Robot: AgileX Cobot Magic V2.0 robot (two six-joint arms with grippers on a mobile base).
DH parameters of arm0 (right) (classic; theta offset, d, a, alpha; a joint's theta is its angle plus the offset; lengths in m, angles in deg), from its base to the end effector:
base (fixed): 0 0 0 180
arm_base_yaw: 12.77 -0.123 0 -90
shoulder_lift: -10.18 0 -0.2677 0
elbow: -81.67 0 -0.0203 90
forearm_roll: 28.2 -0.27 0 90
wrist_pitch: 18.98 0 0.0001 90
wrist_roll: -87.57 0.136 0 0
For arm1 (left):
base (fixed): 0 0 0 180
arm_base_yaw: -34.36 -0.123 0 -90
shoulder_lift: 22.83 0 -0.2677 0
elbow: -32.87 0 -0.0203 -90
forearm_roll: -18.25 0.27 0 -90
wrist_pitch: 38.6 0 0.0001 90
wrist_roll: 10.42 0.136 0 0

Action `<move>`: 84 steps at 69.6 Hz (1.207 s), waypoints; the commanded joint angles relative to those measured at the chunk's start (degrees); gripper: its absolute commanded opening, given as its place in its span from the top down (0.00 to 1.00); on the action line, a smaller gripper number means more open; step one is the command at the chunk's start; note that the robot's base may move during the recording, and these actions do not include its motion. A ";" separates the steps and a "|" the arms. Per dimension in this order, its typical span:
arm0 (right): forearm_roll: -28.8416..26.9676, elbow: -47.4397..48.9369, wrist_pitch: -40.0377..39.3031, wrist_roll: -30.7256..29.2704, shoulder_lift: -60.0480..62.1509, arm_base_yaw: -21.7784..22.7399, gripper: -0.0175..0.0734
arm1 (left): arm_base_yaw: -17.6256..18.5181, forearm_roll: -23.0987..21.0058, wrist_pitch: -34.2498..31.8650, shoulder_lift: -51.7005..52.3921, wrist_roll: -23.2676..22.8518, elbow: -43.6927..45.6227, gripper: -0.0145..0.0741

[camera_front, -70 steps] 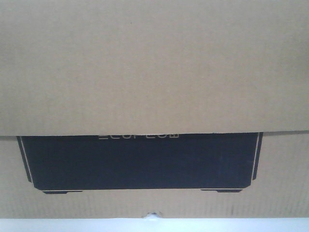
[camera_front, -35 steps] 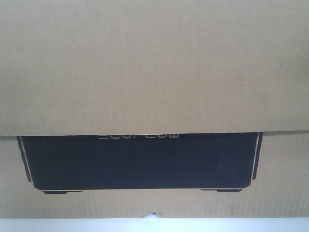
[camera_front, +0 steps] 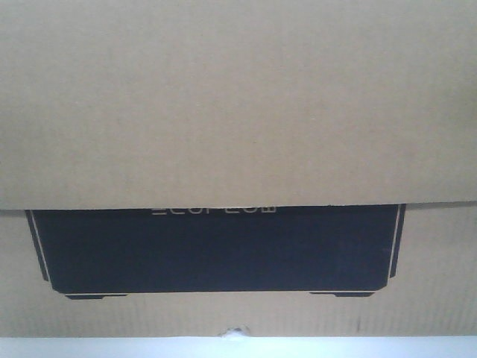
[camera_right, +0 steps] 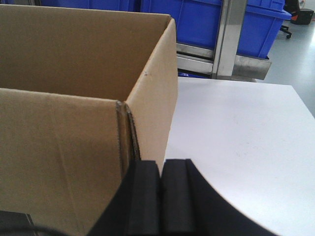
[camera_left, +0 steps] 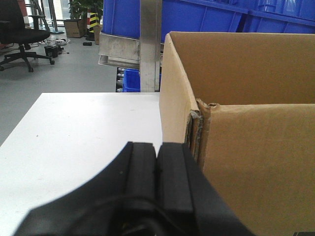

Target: Grab box from left shelf to table start

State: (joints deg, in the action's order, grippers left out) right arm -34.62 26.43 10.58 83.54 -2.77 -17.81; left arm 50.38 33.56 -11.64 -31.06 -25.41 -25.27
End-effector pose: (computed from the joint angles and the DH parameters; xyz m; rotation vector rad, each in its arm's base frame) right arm 0.1157 0.0177 0.2841 -0.0929 1.7024 0.1329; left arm 0.1094 -0.0145 0.2822 0.1150 1.6118 -0.1364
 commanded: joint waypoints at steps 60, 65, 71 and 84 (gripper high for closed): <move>0.28 1.43 -5.09 -0.14 -0.72 0.06 0.74 | -15.92 -17.60 -29.78 1.36 11.50 -20.24 0.95; 0.28 1.43 -5.09 -0.14 -0.72 0.06 0.74 | -15.92 -17.60 -29.78 1.36 11.50 -20.24 0.95; 0.28 1.43 -5.09 -0.14 -0.72 0.06 0.74 | -15.92 -17.60 -29.78 1.36 11.50 -20.24 0.95; 0.28 1.43 -5.09 -0.14 -0.72 0.06 0.74 | -15.92 -17.60 -29.78 1.36 11.50 -20.24 0.95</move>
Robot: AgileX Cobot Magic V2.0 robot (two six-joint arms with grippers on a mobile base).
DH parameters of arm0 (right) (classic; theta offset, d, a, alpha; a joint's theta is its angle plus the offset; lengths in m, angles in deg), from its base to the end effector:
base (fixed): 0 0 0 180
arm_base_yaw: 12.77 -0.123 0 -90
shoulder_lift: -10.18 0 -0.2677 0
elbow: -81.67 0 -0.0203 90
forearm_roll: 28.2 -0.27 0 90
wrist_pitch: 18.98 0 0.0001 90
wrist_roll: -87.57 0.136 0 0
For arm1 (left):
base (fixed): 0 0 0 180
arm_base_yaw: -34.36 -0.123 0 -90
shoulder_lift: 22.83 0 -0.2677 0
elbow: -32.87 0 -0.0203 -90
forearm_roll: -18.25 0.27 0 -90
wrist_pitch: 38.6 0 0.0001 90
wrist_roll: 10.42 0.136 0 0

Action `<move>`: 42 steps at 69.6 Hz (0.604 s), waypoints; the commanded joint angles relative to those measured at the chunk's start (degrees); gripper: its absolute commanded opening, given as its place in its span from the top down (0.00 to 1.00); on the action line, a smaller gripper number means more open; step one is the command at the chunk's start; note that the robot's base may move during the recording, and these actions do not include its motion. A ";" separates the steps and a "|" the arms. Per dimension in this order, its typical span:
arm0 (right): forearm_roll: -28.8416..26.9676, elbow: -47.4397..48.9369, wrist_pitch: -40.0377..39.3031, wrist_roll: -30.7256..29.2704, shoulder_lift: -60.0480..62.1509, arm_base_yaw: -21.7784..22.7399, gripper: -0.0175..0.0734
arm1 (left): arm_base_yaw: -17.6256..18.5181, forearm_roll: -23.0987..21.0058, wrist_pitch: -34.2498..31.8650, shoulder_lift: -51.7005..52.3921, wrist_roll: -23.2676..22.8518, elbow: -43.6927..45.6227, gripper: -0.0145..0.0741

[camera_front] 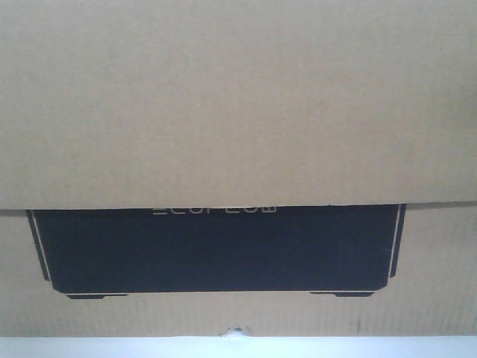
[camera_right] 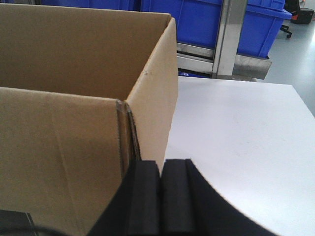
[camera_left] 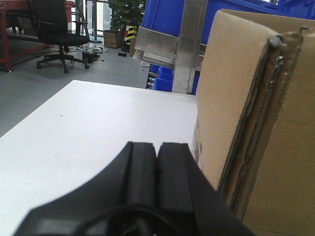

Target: Grab box from left shelf to table start

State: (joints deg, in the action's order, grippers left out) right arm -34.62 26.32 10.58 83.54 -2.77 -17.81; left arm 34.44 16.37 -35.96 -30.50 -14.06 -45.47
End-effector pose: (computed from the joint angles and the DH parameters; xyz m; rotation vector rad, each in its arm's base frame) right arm 0.1159 0.0178 0.2834 -0.0929 1.7043 0.1329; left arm 0.1386 -0.0004 0.2009 -0.0722 1.5460 -0.0786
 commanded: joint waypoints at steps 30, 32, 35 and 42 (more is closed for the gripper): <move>0.28 1.54 -5.09 -0.14 -0.72 0.06 0.74 | 0.02 -0.41 -5.46 0.79 0.15 -0.03 0.95; 0.28 1.54 -5.09 -0.14 -0.72 0.06 0.74 | 0.02 -0.41 -5.46 0.79 0.15 -0.03 0.95; 0.28 1.54 -5.09 -0.14 -0.72 0.06 0.74 | 0.02 -0.41 -5.46 0.79 0.15 -0.03 0.95; 0.66 1.47 -5.70 -0.36 -0.72 0.06 0.74 | 0.02 -0.41 -5.46 0.79 0.15 -0.03 0.95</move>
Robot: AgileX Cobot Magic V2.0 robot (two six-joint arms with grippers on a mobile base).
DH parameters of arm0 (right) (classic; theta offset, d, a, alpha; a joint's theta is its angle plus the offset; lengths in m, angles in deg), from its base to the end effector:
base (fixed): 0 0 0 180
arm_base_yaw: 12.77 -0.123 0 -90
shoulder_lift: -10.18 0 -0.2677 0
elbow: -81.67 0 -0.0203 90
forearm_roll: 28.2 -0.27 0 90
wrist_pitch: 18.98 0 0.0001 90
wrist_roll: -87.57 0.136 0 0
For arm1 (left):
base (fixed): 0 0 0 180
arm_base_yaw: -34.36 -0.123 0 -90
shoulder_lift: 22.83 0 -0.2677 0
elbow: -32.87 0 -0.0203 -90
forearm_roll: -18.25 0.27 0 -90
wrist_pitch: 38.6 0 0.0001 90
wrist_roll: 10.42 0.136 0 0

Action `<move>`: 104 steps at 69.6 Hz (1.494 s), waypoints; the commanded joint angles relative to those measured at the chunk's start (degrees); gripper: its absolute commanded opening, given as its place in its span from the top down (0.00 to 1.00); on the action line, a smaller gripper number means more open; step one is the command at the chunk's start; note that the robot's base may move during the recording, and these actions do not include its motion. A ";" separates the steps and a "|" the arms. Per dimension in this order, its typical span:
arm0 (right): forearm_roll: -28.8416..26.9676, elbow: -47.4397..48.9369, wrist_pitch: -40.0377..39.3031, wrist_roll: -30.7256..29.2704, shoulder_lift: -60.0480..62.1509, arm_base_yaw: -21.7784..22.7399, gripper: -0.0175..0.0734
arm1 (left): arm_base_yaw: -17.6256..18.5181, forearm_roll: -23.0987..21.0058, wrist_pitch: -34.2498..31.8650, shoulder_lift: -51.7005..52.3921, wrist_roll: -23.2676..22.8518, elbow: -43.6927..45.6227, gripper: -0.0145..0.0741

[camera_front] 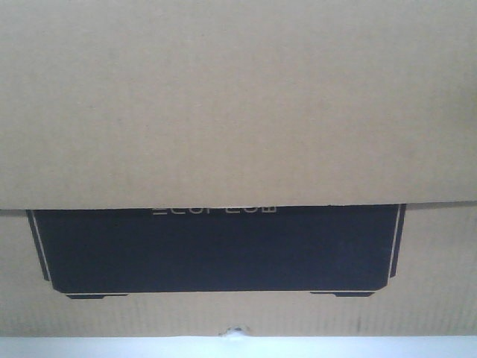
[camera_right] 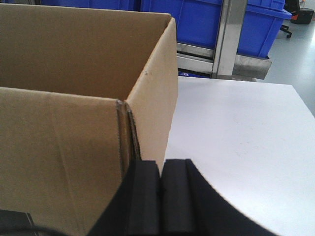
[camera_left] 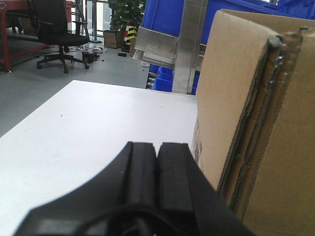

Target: Grab box from left shelf to table start

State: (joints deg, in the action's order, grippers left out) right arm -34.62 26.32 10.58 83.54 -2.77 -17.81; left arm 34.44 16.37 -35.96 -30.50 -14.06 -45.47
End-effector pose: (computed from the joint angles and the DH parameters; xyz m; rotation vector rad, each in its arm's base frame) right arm 0.1159 0.0178 0.2834 -0.0929 1.7043 0.1329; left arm 0.1386 -0.0004 0.2009 -0.0722 1.5460 -0.0786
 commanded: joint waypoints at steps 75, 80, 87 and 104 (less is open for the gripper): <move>1.20 -22.05 -28.68 2.61 6.00 6.03 0.74 | 0.02 -0.41 -5.46 0.68 0.15 -0.03 0.95; 1.20 -22.05 -28.68 2.61 6.00 6.03 0.74 | 0.02 -0.41 -5.46 0.68 0.15 -0.03 0.95; 1.20 -22.05 -28.68 2.61 6.00 6.03 0.74 | 0.02 -0.41 -5.46 0.68 0.15 -0.03 0.95; 1.20 -22.05 -28.68 2.61 6.00 6.03 0.74 | 0.02 -0.41 -5.46 0.68 0.15 -0.03 0.95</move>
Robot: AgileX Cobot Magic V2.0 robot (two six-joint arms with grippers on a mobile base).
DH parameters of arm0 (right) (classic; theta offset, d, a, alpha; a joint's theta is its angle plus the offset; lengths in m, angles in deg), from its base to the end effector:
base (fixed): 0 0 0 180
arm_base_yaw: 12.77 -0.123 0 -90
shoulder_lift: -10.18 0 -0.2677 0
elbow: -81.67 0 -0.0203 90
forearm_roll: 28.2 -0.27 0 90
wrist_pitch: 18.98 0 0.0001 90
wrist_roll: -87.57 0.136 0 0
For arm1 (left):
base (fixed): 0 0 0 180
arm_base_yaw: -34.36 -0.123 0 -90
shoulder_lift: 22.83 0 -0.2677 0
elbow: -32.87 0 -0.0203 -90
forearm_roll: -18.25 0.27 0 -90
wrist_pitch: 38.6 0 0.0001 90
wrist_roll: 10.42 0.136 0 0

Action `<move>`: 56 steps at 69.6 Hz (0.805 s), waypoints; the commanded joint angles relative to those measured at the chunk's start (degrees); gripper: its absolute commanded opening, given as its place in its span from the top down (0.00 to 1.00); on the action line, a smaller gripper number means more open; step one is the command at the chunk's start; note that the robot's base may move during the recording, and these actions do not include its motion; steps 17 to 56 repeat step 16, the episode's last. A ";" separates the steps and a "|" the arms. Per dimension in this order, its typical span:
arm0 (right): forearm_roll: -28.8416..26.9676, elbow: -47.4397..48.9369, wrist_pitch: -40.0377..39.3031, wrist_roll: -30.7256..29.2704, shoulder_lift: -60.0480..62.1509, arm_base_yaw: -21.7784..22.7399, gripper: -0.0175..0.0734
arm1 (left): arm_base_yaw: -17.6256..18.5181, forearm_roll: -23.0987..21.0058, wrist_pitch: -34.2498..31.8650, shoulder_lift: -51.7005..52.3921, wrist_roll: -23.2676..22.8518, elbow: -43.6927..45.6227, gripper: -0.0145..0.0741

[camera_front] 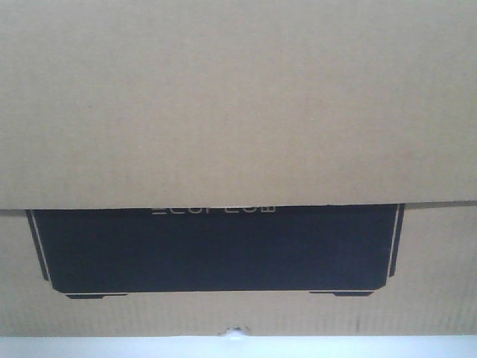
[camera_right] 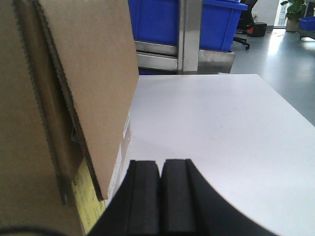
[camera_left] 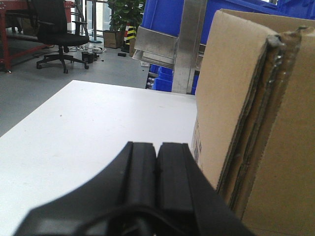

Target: Grab box from left shelf to table start

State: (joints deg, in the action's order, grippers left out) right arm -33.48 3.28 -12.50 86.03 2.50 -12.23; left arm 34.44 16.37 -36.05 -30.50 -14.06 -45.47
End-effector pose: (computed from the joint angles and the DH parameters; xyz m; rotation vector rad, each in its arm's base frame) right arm 0.1385 0.0001 0.1914 0.0518 1.6142 0.0511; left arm 0.1386 -0.0004 0.2011 -0.0722 1.5445 -0.0786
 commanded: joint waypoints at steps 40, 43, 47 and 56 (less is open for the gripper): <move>0.07 0.99 -5.61 0.06 0.72 0.46 0.74 | 0.02 -0.41 -5.37 0.68 0.15 -0.03 0.95; 0.07 0.99 -5.61 0.06 0.72 0.46 0.74 | 0.02 -0.41 -5.37 0.68 0.15 -0.03 0.95; 0.07 0.99 -5.61 0.06 0.72 0.46 0.74 | 0.02 -0.41 -5.37 0.68 0.15 -0.03 0.95; 0.07 0.99 -5.61 0.06 0.72 0.46 0.74 | 0.02 -0.41 -5.37 0.68 0.15 -0.03 0.95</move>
